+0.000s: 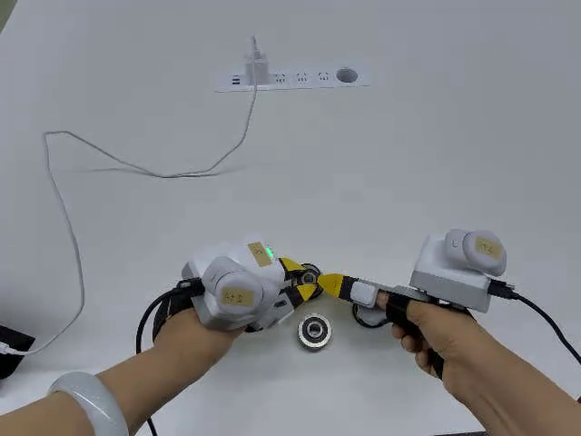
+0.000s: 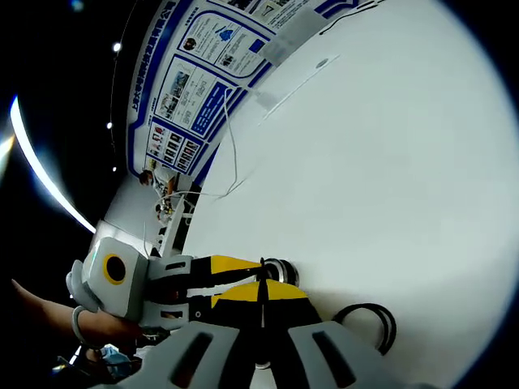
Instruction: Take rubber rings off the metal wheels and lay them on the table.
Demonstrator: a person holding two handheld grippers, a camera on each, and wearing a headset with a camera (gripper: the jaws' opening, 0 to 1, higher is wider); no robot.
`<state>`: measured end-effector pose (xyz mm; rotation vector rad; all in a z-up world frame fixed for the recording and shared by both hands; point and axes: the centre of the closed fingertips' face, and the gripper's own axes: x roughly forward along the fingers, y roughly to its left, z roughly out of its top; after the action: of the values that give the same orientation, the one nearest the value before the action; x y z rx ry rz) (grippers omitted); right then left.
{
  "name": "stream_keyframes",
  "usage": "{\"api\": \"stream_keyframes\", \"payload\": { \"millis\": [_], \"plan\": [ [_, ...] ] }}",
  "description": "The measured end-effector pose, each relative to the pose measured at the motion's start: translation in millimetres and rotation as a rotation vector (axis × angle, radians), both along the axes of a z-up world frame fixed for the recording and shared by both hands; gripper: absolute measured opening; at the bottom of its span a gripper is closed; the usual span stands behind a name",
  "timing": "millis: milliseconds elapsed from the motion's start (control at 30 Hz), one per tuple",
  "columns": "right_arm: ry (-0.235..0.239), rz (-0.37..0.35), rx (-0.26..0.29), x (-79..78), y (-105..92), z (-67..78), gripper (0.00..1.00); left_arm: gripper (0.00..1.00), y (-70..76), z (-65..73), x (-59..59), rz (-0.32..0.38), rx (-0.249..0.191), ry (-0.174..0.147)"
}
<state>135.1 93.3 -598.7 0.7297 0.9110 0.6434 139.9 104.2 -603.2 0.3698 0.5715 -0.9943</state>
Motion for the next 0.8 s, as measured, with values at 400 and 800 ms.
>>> {"api": "stream_keyframes", "payload": {
  "millis": [400,800],
  "plan": [
    [0.006,-0.008,-0.015,-0.3,-2.3,-2.1,0.02,0.2,0.0,4.9,-5.1,-0.024,-0.016,-0.018],
    [0.003,-0.006,-0.001,-2.0,0.7,1.8,0.02,0.32,3.1,11.0,-6.9,-0.009,-0.037,-0.041]
  ]
}}
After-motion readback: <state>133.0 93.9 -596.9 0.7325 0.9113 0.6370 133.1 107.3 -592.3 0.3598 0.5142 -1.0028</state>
